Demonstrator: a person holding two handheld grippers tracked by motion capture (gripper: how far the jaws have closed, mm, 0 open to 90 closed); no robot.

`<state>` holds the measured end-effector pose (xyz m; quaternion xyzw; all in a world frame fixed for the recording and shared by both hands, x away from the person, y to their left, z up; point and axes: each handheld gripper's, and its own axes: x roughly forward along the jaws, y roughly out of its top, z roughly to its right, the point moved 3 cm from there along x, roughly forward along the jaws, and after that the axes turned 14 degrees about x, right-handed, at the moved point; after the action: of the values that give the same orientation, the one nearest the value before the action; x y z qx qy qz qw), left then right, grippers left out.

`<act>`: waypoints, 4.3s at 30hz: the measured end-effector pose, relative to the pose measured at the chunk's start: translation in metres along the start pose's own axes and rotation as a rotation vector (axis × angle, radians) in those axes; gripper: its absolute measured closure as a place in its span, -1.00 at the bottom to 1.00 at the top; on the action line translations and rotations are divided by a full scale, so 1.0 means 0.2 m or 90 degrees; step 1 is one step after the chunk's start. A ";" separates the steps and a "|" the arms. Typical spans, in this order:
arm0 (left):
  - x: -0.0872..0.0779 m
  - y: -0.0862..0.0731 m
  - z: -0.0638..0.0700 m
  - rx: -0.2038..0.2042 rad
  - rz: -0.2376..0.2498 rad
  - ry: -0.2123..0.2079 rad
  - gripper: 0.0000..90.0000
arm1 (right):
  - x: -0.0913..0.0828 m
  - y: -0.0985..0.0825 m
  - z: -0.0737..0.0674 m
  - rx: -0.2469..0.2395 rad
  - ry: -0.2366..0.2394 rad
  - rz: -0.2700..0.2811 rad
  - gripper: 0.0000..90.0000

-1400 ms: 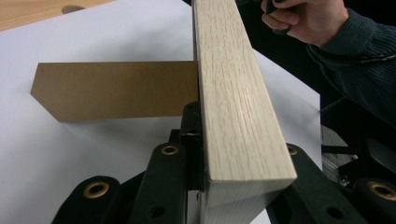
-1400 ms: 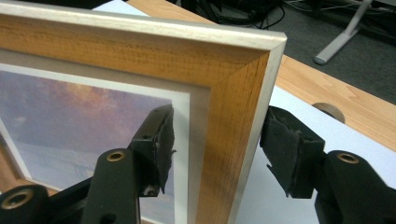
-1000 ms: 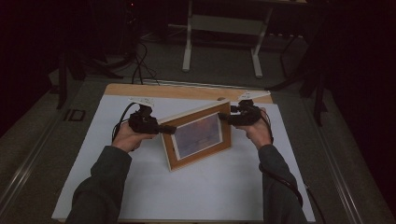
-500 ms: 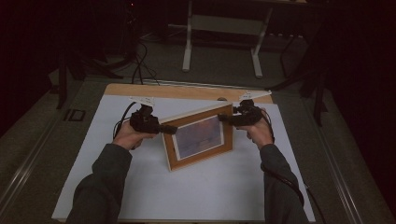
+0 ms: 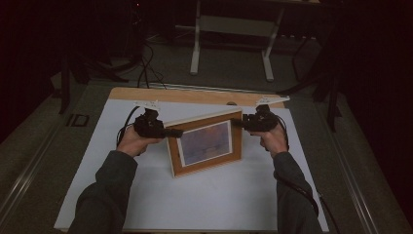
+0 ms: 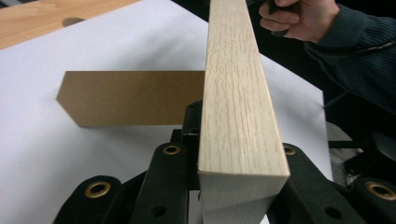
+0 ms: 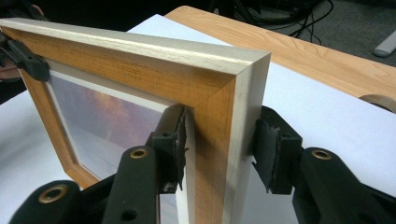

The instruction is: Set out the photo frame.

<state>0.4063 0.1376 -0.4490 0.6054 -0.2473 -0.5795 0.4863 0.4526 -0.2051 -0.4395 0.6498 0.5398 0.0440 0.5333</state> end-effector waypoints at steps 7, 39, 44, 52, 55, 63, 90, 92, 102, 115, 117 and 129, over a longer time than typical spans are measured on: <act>-0.04 -0.01 0.04 -0.008 0.001 0.080 0.52 | -0.01 -0.01 0.00 -0.007 -0.006 0.004 0.37; -0.07 -0.01 0.02 -0.004 0.042 0.125 0.46 | -0.06 -0.05 -0.04 0.007 -0.048 0.014 0.38; -0.07 -0.01 0.00 -0.008 0.047 0.127 0.43 | -0.07 -0.06 -0.05 0.012 -0.056 0.014 0.38; -0.07 0.00 -0.03 -0.015 0.052 0.129 0.39 | -0.07 -0.08 -0.07 0.017 -0.068 0.016 0.38; -0.07 0.00 -0.04 -0.014 0.052 0.128 0.38 | -0.08 -0.08 -0.08 0.020 -0.072 0.017 0.38; -0.07 0.00 -0.05 -0.024 0.059 0.129 0.34 | -0.08 -0.10 -0.10 0.025 -0.077 0.019 0.38; -0.08 -0.01 -0.09 -0.121 0.079 0.044 0.31 | -0.13 -0.14 -0.16 0.042 -0.095 -0.009 0.40; -0.08 -0.02 -0.10 -0.134 0.082 0.036 0.31 | -0.13 -0.14 -0.16 0.045 -0.093 -0.012 0.40; -0.07 -0.01 -0.05 -0.109 0.069 0.084 0.26 | -0.13 -0.14 -0.16 0.058 -0.087 -0.014 0.39; -0.16 -0.07 0.04 -0.087 0.061 0.173 -0.07 | -0.21 -0.24 -0.15 0.041 -0.113 0.001 -0.04; -0.19 -0.09 0.07 -0.073 0.049 0.207 -0.05 | -0.23 -0.26 -0.13 0.045 -0.109 0.007 -0.05; -0.21 -0.41 0.30 -0.039 -0.037 0.288 -0.01 | -0.29 -0.53 -0.08 0.055 -0.107 -0.016 -0.09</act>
<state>0.3192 0.1885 -0.4928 0.7119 -0.0969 -0.4499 0.5305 0.3501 -0.2543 -0.4814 0.6666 0.5025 -0.0407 0.5491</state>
